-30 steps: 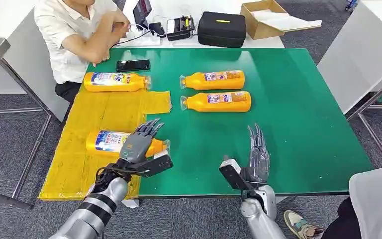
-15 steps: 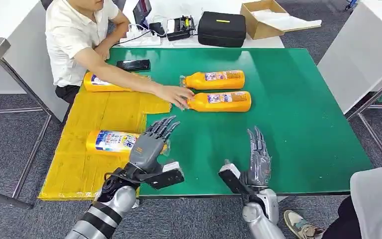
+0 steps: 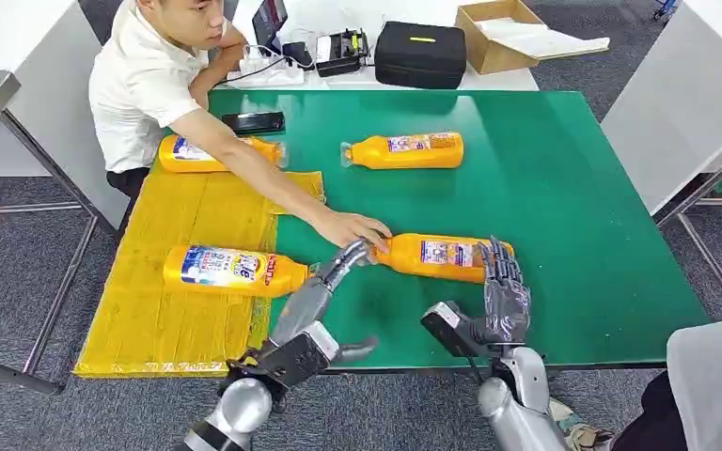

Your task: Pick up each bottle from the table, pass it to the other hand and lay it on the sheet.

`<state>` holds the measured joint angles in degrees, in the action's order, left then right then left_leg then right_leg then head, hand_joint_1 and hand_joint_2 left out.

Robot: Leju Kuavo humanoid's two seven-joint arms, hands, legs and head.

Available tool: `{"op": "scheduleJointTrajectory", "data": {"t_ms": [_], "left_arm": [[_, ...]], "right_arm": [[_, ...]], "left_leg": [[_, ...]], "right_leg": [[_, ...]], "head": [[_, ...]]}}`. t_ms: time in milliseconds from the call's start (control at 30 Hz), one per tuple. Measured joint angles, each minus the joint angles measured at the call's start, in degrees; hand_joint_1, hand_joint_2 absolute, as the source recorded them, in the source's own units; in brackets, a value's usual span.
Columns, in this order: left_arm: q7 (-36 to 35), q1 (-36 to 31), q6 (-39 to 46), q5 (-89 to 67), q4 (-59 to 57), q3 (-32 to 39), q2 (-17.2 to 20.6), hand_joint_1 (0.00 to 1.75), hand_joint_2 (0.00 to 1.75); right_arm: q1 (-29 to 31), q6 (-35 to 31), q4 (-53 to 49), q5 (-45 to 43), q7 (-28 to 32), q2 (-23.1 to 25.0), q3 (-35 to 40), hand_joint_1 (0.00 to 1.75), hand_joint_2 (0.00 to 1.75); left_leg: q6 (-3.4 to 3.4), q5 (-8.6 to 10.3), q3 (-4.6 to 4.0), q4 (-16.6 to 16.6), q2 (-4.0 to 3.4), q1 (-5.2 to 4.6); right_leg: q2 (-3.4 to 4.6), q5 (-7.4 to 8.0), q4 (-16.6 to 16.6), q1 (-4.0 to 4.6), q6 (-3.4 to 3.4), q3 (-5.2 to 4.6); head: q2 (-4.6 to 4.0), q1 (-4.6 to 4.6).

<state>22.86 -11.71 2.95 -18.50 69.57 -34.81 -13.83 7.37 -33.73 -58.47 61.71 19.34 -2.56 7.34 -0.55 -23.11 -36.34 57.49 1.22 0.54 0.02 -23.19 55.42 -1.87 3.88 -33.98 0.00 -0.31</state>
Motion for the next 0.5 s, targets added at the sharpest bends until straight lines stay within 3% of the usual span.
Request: {"op": "scheduleJointTrajectory", "data": {"t_ms": [500], "left_arm": [[-1.4, 0.6, 4.7, 6.1, -1.3, -4.4, -0.8, 0.00, 1.75]], "right_arm": [[2.2, 4.9, 4.3, 6.9, -7.4, -5.5, 0.8, 0.00, 1.75]], "left_leg": [[-0.04, -0.02, 0.00, 0.0, -0.02, -0.06]], "right_leg": [[0.00, 0.01, 0.0, -0.03, 0.01, 0.00]], "head": [[0.00, -0.02]]}}
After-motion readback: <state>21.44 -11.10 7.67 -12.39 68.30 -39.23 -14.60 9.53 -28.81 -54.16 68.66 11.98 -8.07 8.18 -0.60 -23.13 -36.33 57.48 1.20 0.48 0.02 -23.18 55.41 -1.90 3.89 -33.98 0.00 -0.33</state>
